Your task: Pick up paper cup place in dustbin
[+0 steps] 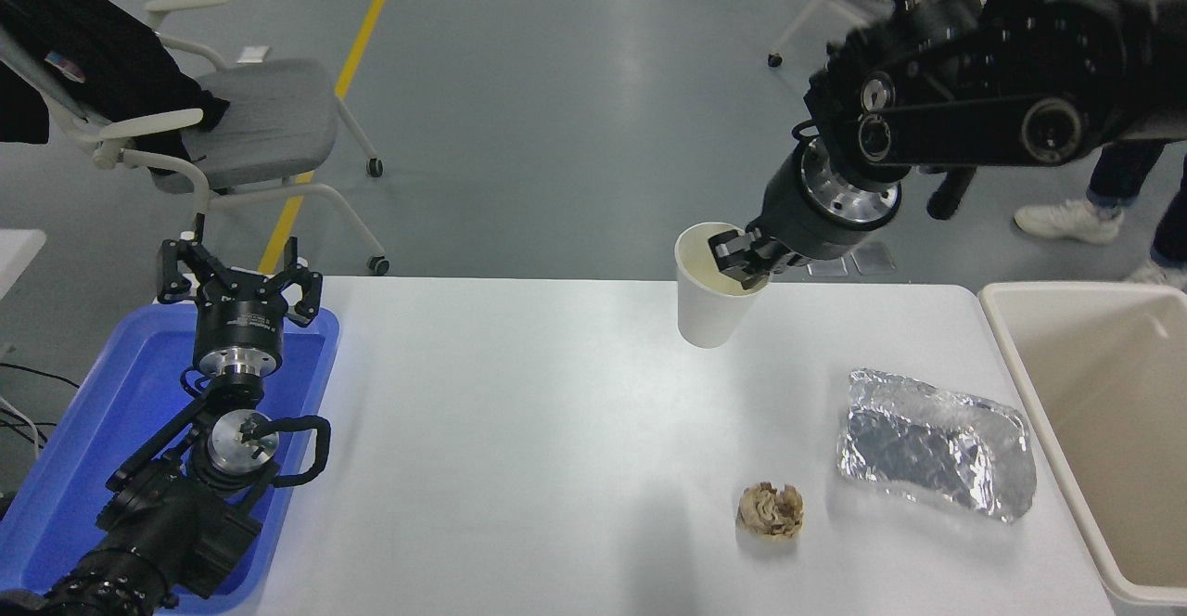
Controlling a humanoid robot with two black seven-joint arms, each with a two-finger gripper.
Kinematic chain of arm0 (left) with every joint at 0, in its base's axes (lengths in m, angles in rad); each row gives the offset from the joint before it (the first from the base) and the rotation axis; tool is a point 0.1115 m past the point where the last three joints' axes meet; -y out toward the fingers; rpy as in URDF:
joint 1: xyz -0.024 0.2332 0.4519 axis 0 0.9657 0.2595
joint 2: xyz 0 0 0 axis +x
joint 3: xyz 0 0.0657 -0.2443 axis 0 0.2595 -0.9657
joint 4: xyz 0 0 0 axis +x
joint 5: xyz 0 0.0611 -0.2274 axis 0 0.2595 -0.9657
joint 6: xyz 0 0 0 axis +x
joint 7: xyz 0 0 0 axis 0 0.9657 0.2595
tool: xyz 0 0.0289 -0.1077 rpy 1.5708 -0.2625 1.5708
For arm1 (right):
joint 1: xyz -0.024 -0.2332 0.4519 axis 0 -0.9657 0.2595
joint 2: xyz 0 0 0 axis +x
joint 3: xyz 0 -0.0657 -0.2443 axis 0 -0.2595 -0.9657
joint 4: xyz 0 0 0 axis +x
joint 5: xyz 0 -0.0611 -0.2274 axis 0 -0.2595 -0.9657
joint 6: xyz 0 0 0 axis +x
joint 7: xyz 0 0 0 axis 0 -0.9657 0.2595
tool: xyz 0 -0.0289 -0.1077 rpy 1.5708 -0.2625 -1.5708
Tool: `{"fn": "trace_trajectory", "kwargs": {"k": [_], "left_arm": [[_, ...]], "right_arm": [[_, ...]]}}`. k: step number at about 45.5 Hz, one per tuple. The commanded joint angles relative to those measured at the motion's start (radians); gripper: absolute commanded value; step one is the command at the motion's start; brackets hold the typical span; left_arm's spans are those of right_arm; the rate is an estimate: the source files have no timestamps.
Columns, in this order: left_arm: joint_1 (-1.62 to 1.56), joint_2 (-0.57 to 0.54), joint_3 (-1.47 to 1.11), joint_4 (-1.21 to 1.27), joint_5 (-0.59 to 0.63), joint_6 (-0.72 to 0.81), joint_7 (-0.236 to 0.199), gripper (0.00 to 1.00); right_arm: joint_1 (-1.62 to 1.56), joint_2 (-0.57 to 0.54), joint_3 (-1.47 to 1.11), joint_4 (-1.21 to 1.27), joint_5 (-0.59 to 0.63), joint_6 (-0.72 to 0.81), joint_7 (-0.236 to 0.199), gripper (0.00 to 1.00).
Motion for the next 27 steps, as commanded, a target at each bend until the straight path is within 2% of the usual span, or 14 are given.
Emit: {"fn": "trace_trajectory", "kwargs": {"k": [1, 8, 15, 21, 27], "left_arm": [[-0.001, 0.0, 0.0, 0.0, 0.0, 0.0, 0.0, 0.99], [-0.001, 0.0, 0.0, 0.0, -0.001, 0.0, 0.0, 0.99], [-0.001, 0.0, 0.0, 0.0, -0.001, 0.001, 0.0, 0.99], [-0.001, 0.0, 0.0, 0.0, -0.001, 0.002, -0.001, 0.99], [-0.001, 0.0, 0.0, 0.0, -0.001, 0.001, 0.0, 0.99]], "right_arm": [[0.141, -0.012, -0.06, 0.03, 0.015, 0.061, -0.024, 0.0], [0.15, -0.017, -0.069, 0.03, -0.001, 0.073, -0.026, 0.0], [0.136, -0.087, -0.215, 0.027, -0.05, 0.058, -0.024, 0.0], [0.09, -0.224, -0.29, 0.009, -0.158, 0.013, -0.018, 0.0], [0.012, -0.402, -0.308, -0.025, -0.321, -0.04, -0.018, 0.0]]}}
